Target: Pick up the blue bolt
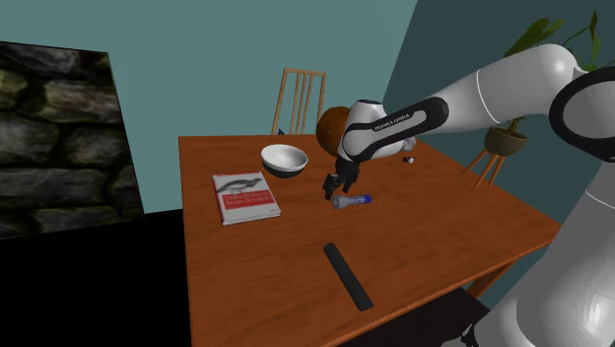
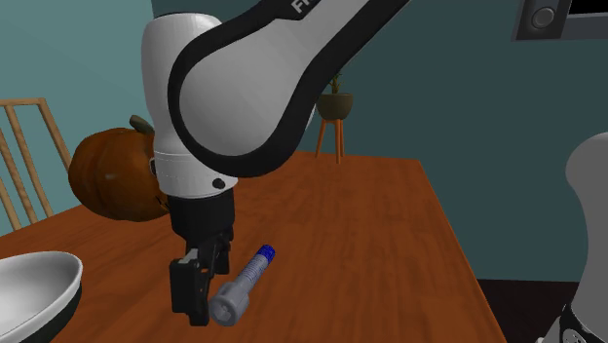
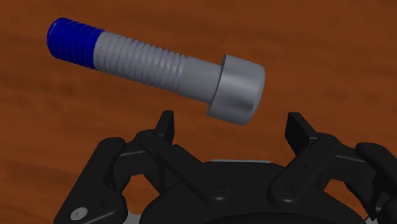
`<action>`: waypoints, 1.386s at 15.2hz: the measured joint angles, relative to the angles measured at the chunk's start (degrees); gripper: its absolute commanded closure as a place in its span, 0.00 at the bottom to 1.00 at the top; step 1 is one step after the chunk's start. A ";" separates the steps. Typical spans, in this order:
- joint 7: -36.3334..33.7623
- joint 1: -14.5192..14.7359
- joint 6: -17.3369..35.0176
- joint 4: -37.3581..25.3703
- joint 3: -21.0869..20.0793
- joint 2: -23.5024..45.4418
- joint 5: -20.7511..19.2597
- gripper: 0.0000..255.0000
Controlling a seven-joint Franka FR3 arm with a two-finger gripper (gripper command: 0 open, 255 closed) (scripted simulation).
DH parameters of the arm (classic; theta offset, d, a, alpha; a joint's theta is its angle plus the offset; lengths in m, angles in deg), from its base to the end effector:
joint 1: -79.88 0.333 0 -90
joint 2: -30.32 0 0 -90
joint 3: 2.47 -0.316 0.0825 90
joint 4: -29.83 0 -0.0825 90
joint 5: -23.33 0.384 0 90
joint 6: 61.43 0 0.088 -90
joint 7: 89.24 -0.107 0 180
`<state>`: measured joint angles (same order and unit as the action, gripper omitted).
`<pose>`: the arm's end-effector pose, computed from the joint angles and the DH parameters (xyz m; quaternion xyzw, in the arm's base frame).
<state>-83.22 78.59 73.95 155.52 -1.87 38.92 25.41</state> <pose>0.5510 -0.0177 0.3187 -0.9996 -0.0233 -0.0103 0.0114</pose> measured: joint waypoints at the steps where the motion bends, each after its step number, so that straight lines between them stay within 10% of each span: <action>1: 0.02 -0.01 0.09 0.00 0.01 0.08 0.01 1.00; 21: -0.34 0.02 -7.04 -2.57 0.03 -4.51 -0.26 1.00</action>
<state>-83.55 78.61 66.90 152.95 -1.83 34.41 25.15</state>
